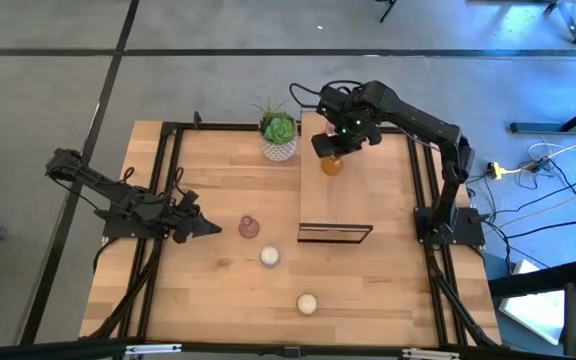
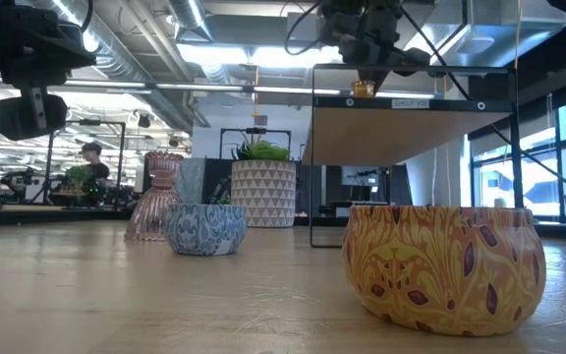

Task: Pick & Place candle stick holders
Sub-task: Put the orange glass candle holder on the shelf aligned with the pink glass candle holder

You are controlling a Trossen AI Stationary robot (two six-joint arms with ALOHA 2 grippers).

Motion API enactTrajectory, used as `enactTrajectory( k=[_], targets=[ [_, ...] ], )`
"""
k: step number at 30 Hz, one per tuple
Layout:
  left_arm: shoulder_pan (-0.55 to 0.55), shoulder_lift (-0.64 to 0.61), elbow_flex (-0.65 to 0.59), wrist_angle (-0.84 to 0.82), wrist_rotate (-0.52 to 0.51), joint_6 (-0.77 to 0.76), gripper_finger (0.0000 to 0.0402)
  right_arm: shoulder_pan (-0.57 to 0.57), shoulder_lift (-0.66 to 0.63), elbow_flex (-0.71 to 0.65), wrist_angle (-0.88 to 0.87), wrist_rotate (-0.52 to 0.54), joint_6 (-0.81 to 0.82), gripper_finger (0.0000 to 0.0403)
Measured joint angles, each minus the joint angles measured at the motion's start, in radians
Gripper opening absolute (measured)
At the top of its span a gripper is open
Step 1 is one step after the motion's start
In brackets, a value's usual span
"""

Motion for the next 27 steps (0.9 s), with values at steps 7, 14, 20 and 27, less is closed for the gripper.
enactTrajectory(
  k=[7,14,20,27],
  targets=[
    [0.000,0.000,0.000,0.000,0.000,0.001,0.0006,0.000,0.000,0.000,0.000,0.003,-0.008,0.0045],
    [0.000,0.000,0.000,0.000,0.000,0.002,0.0006,0.000,0.000,0.000,0.000,0.008,-0.007,0.0054],
    [0.000,0.000,0.000,0.000,0.000,0.002,0.0006,0.000,0.000,0.000,0.000,0.022,-0.006,0.0086],
    [0.000,0.000,0.000,-0.001,0.000,0.004,0.0006,0.000,0.000,0.000,0.000,0.033,-0.011,0.0118]
  ],
)
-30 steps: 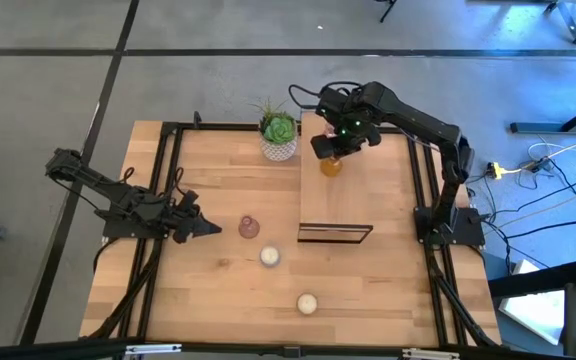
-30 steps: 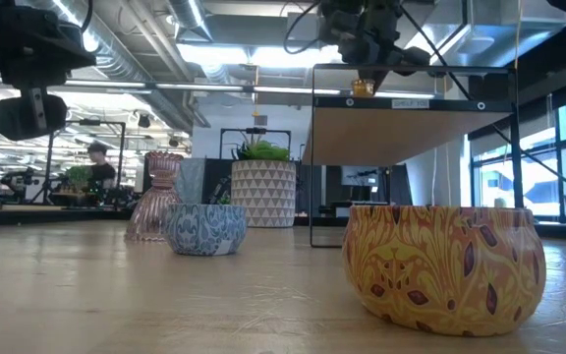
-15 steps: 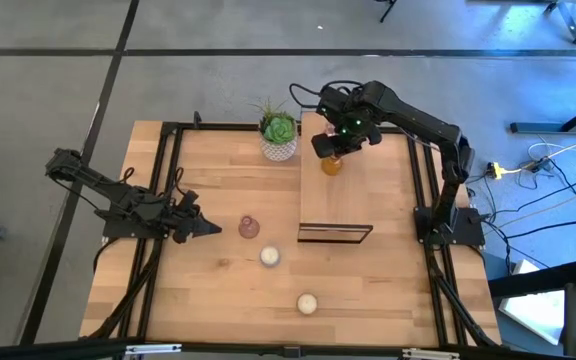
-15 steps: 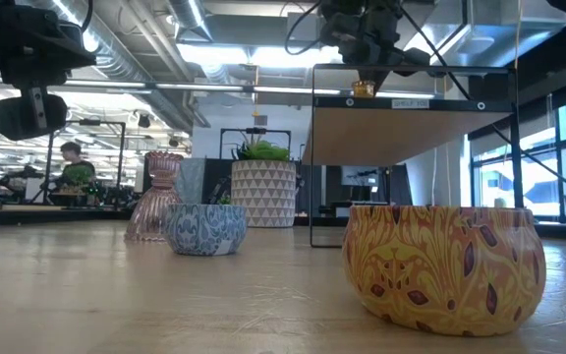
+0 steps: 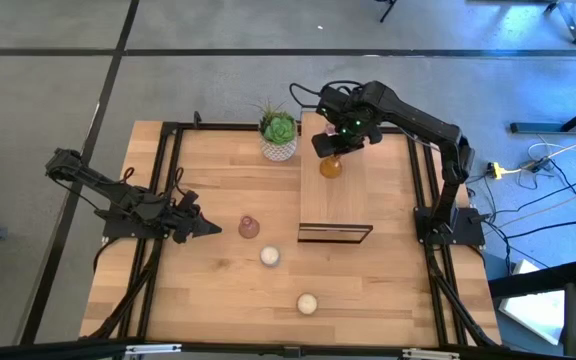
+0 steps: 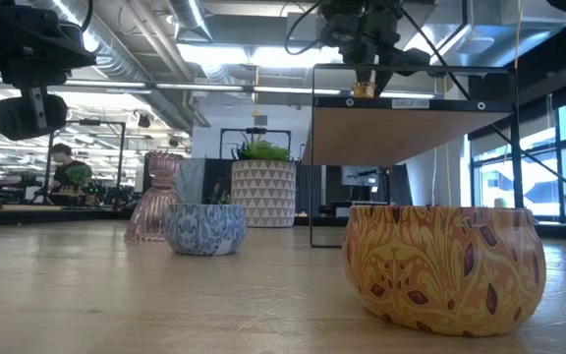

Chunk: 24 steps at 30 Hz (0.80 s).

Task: Pick & Place candle stick holders
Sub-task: Put the orange glass candle holder on the shelf aligned with the pink glass candle holder, then put the patterned orange scented candle on the shelf aligned with the patterned blue scented candle

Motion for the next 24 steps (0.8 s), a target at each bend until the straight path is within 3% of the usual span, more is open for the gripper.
enactTrajectory(
  k=[13,24],
  targets=[
    [0.000,0.000,0.000,0.000,0.000,0.011,0.0006,0.000,0.000,0.006,-0.001,0.021,-0.008,0.0126],
    [0.000,0.000,0.000,0.000,-0.001,0.011,0.0006,0.003,0.000,0.133,0.000,0.067,-0.003,0.0126]
  ],
)
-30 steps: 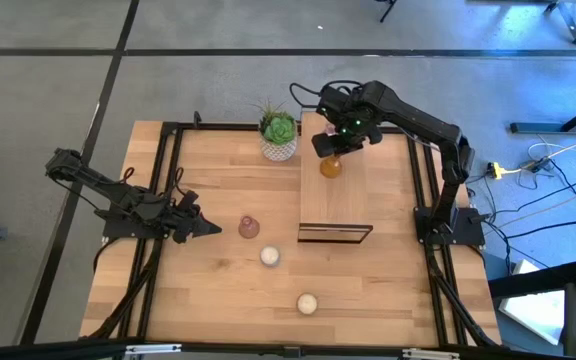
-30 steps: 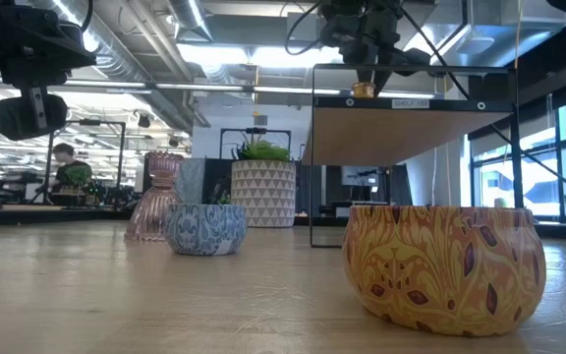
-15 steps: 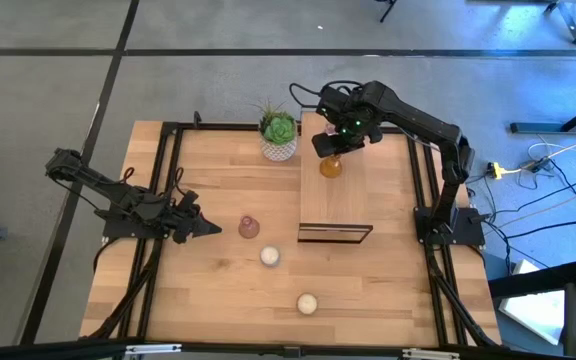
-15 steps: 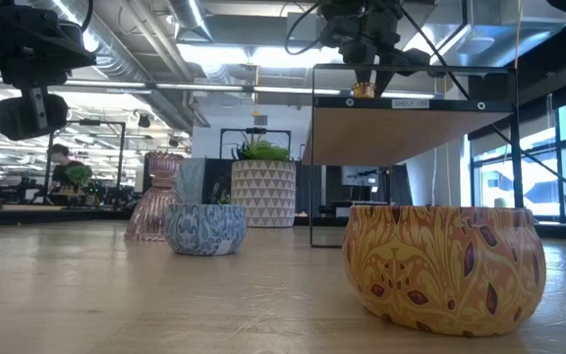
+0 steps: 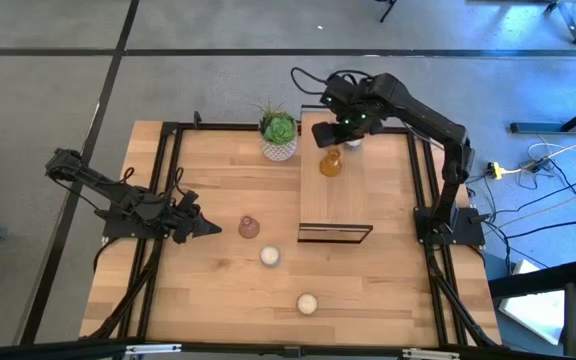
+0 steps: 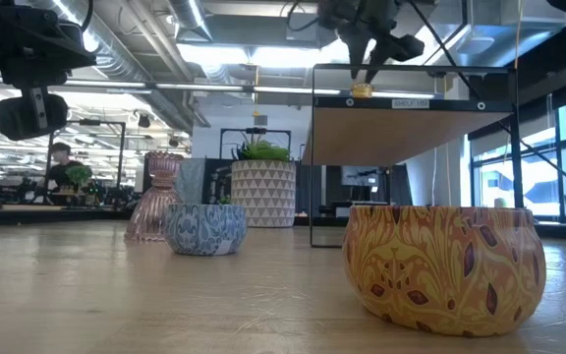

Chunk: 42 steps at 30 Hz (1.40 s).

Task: Pick & Place candle stick holders
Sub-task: Put the patterned orange scented candle on the shelf aligned with the patterned blue scented candle

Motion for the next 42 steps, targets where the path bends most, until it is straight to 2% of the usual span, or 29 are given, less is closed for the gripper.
enactTrajectory(
  k=[9,13,16,19,22,26,31,37,42],
  targets=[
    [0.000,0.000,0.000,0.031,0.021,0.004,0.0006,0.067,-0.001,0.132,0.000,-0.056,-0.003,0.0126],
    [0.000,0.000,0.000,0.177,0.085,0.067,0.0006,0.137,-0.001,0.204,0.000,-0.072,-0.017,0.0126],
    [0.000,0.002,0.000,0.316,0.119,0.127,0.0006,0.204,-0.020,0.199,0.030,-0.124,-0.018,0.0126],
    [0.000,0.025,0.001,0.420,0.133,0.212,0.0006,0.302,-0.033,0.199,0.031,-0.139,0.014,0.0126],
    [0.000,0.079,0.005,0.505,0.133,0.221,0.0006,0.422,-0.032,0.198,0.032,-0.134,0.058,0.0126],
    [-0.011,0.206,0.062,0.494,0.135,0.237,0.0006,0.602,-0.032,0.198,0.031,-0.041,0.162,0.0126],
    [-0.040,0.439,0.225,0.457,0.137,0.358,0.0006,0.828,-0.032,0.198,0.019,0.195,0.353,0.0126],
    [-0.073,0.700,0.522,0.126,0.122,0.394,0.0007,1.044,-0.026,0.198,0.001,0.394,0.528,0.0127],
    [-0.103,0.886,0.708,-0.147,0.191,0.313,0.0035,1.169,-0.022,0.183,-0.001,0.481,0.599,0.0127]
  ],
)
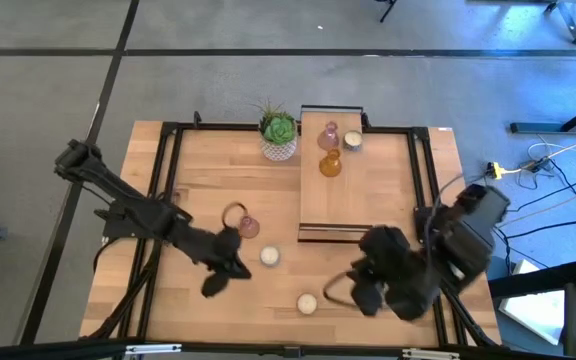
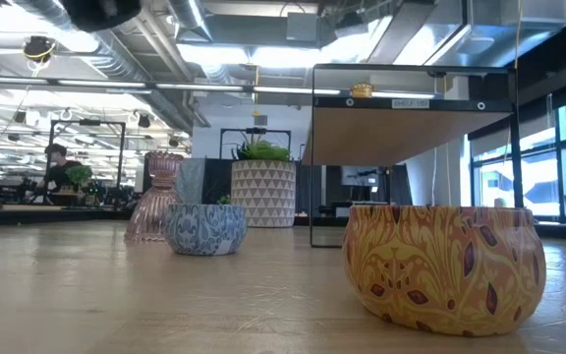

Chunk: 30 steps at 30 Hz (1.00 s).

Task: Pick & Place candle stick holders
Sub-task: Put the patterned orange scented candle on the shelf aligned with the patterned blue scented candle

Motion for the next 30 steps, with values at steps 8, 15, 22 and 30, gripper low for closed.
enactTrajectory(
  k=[8,15,22,30],
  targets=[
    [-0.148,0.268,0.101,-0.186,0.153,-0.266,0.0137,0.130,0.008,-0.001,0.000,0.116,0.014,0.0127],
    [-0.260,0.420,0.103,-0.037,0.069,-0.488,0.0209,0.189,0.008,-0.001,0.000,0.181,0.064,0.0127],
    [-0.242,0.368,0.112,-0.002,-0.397,-0.493,0.0215,0.204,0.008,-0.035,0.001,0.189,0.087,0.0127],
    [-0.187,0.324,0.112,0.369,-0.721,-0.408,0.0216,0.204,0.007,-0.111,0.001,0.147,0.147,0.0127]
  ],
)
